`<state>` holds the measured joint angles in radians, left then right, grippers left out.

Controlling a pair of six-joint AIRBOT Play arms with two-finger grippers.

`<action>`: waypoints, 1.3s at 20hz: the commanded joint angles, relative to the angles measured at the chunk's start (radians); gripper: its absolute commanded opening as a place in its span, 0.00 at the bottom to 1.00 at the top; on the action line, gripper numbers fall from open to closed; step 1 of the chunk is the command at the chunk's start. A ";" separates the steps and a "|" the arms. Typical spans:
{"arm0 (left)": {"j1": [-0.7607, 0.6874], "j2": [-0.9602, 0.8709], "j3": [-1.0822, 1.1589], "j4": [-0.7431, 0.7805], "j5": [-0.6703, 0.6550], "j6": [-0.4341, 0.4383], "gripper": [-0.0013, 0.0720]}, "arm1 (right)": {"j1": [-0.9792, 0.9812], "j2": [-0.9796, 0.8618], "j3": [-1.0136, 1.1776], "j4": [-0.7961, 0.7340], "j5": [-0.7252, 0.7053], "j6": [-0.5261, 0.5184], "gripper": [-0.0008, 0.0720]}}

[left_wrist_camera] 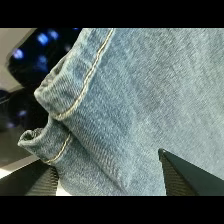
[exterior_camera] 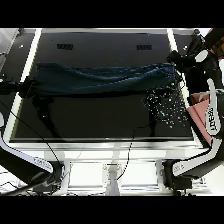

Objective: Fold the clothes and pants, and hang the long-sleeved shirts on hangers.

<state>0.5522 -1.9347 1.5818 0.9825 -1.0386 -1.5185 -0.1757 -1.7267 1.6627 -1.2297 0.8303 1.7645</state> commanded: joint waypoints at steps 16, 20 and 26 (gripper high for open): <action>-0.064 0.179 -0.001 -0.011 0.328 0.074 0.04 | 0.046 0.048 0.001 0.108 0.046 -0.245 0.18; -0.066 0.401 -0.001 -0.011 0.246 0.187 0.04 | 0.153 0.090 0.032 0.135 0.041 -0.320 0.06; -0.075 0.533 -0.002 0.040 0.121 0.226 0.04 | 0.389 0.078 0.089 0.138 -0.148 -0.311 0.06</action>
<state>0.4847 -1.4586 1.5795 1.0157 -0.8654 -1.3231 0.1070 -1.6432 1.7359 -1.0969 0.8017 1.4601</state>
